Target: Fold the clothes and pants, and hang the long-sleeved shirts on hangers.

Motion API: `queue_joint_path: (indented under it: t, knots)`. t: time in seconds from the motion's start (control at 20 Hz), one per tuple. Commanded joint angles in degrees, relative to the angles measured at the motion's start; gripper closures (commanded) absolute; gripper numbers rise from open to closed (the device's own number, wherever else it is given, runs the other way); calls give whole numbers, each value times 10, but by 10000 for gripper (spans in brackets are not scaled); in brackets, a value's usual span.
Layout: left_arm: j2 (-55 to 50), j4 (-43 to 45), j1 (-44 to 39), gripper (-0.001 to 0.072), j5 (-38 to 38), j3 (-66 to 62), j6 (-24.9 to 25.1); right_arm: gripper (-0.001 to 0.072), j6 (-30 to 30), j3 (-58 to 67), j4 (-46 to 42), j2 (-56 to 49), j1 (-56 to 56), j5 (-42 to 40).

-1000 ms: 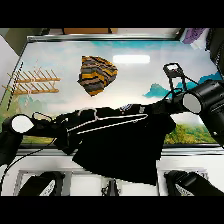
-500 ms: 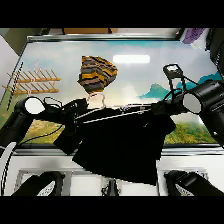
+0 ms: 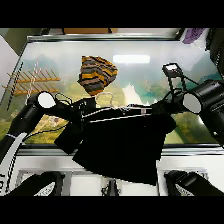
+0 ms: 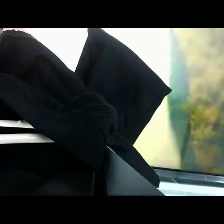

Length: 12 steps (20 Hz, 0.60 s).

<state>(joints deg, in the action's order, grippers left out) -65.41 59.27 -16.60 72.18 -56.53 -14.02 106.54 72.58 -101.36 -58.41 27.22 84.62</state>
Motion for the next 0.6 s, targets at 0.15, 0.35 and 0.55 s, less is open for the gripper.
queue_joint_path:
  t: [0.15,0.35,0.55]
  knots:
    - [-5,-24,-6,680,-21,-1,6,695,-33,7,1,0,1,-30]
    - [-5,-25,-6,680,-21,-1,6,695,-59,18,28,0,1,-54]
    - [-5,-25,-6,680,-11,-1,6,695,-67,18,25,-3,1,-70]
